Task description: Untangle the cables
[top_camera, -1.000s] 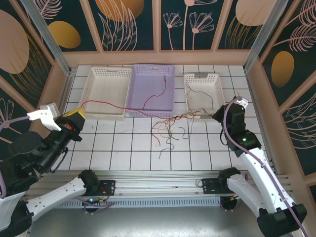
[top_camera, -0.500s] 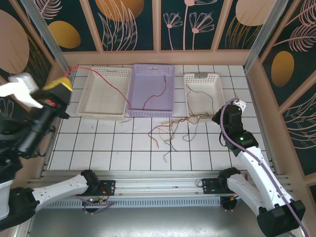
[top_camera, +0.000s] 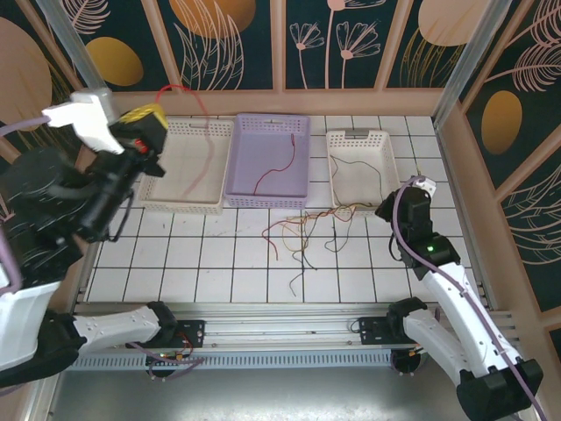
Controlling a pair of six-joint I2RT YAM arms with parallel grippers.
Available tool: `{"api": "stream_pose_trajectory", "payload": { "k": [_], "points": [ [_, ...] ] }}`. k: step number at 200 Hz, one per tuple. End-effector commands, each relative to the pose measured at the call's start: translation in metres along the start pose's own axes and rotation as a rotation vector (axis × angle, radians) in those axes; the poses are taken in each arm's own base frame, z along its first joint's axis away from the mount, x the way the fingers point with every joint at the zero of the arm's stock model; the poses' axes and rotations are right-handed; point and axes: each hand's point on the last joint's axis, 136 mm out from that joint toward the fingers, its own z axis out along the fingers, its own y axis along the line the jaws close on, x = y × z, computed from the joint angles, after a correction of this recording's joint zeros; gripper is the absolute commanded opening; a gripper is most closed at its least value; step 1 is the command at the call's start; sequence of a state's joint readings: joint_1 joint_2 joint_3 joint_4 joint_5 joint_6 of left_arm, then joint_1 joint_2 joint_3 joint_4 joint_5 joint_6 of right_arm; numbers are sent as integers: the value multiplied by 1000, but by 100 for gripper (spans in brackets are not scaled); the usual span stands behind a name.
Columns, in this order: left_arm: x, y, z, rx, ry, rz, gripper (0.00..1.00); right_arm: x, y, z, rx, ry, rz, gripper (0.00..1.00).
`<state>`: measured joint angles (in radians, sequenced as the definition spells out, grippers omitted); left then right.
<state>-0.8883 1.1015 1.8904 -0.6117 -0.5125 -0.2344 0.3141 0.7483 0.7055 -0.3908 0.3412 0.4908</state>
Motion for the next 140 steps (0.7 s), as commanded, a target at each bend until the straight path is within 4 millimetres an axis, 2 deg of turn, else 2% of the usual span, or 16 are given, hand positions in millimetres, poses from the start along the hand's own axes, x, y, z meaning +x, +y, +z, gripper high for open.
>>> {"api": "stream_pose_trajectory", "payload": {
  "k": [1,51,95,140],
  "points": [
    [-14,-12,13,23,-72,26,0,-8,19,-9,-104,-30,-6,0],
    [39,-33,78,23,-12,103,0,-22,44,-33,-237,-62,-4,0],
    [100,-22,140,13,75,101,0,-26,61,-49,-327,-67,-16,0],
    [148,-5,187,13,145,70,0,-31,76,-64,-398,-75,-27,0]
  ]
}}
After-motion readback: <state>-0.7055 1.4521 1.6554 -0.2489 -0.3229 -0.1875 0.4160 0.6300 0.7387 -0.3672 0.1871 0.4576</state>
